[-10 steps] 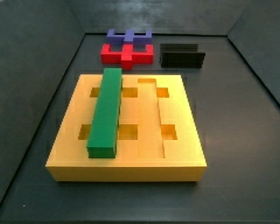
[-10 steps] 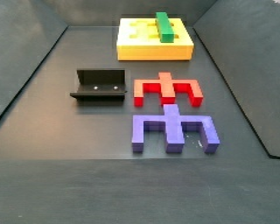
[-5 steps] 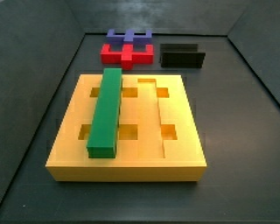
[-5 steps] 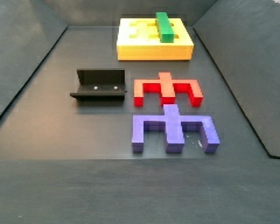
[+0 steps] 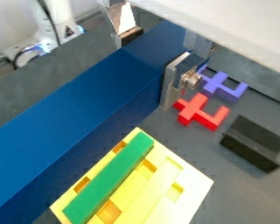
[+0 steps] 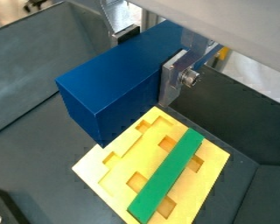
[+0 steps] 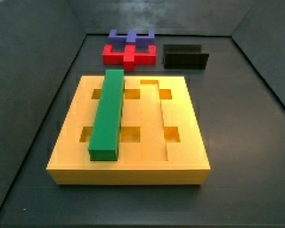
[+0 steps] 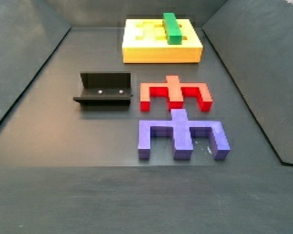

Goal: Pick up the blue object. Move up. Move to above the board. Insert the blue object.
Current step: Insert the blue object.

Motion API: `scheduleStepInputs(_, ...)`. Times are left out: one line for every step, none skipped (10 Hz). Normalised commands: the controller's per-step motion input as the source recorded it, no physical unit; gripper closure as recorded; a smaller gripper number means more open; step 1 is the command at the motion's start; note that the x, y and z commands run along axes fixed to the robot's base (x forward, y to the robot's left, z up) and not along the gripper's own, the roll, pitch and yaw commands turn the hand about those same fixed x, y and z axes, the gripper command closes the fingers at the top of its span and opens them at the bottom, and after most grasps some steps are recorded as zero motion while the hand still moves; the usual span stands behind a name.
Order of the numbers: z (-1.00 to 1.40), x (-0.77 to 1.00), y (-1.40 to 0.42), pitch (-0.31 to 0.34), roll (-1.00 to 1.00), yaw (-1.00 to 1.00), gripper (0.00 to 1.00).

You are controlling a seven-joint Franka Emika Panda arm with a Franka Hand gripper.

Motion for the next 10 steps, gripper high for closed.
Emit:
scheduleStepInputs(-0.04,0.01,0.00,-0.013,-0.04,0.00,1.00)
scheduleStepInputs(-0.56,0.14,0.00,-0.201,-0.23,0.00,1.00)
scheduleStepInputs(-0.58,0.15,0.00,-0.227,-0.22,-0.02,1.00)
scheduleStepInputs(-0.64,0.14,0.03,-0.231,-0.19,-0.05,1.00)
scheduleStepInputs(-0.68,0.17,0.09,-0.211,-0.17,-0.01,1.00)
scheduleStepInputs(-0.73,0.14,0.12,-0.189,-0.15,0.00,1.00)
scheduleStepInputs(-0.75,0.12,0.13,-0.194,-0.12,-0.06,1.00)
scheduleStepInputs(-0.80,0.12,0.17,-0.170,-0.10,-0.04,1.00)
scheduleStepInputs(-0.82,0.09,0.19,-0.149,-0.10,-0.01,1.00)
scheduleStepInputs(-0.75,0.09,0.12,-0.171,-0.13,-0.03,1.00)
